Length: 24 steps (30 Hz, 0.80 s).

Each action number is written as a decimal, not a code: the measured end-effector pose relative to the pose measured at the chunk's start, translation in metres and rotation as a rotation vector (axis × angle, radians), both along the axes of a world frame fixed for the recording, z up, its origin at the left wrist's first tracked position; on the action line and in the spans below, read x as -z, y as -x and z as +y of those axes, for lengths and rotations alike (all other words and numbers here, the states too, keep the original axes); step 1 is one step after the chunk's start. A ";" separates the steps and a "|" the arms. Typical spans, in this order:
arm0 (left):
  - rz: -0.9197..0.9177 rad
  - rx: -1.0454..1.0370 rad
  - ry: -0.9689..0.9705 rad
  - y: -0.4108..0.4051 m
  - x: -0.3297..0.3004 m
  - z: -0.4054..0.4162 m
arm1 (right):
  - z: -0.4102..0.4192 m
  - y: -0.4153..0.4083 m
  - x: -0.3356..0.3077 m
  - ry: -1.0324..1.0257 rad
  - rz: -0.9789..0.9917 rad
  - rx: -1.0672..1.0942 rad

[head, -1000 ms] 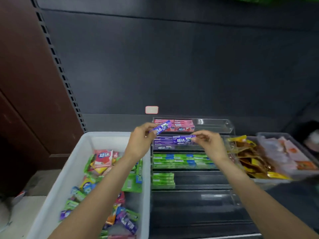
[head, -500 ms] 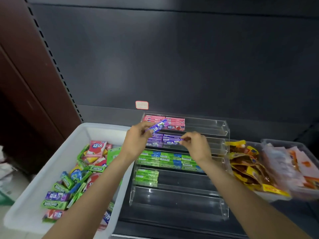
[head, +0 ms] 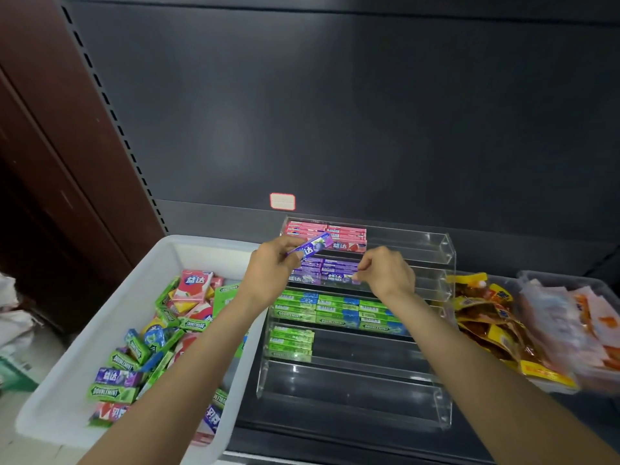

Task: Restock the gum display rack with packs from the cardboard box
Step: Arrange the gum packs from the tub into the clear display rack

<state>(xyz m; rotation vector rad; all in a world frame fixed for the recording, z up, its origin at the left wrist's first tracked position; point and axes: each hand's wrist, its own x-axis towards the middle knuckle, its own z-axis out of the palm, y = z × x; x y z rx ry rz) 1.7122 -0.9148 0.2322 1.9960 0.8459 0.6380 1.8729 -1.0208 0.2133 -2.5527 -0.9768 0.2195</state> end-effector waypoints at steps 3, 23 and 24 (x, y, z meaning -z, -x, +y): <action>0.008 0.014 0.006 -0.001 0.000 0.000 | -0.002 -0.001 0.003 -0.035 0.019 0.009; 0.346 0.173 -0.452 -0.013 0.016 -0.005 | -0.036 -0.021 0.009 -0.429 0.157 -0.162; 0.409 0.178 -0.485 -0.011 0.018 -0.004 | -0.037 -0.023 0.013 -0.391 0.144 -0.153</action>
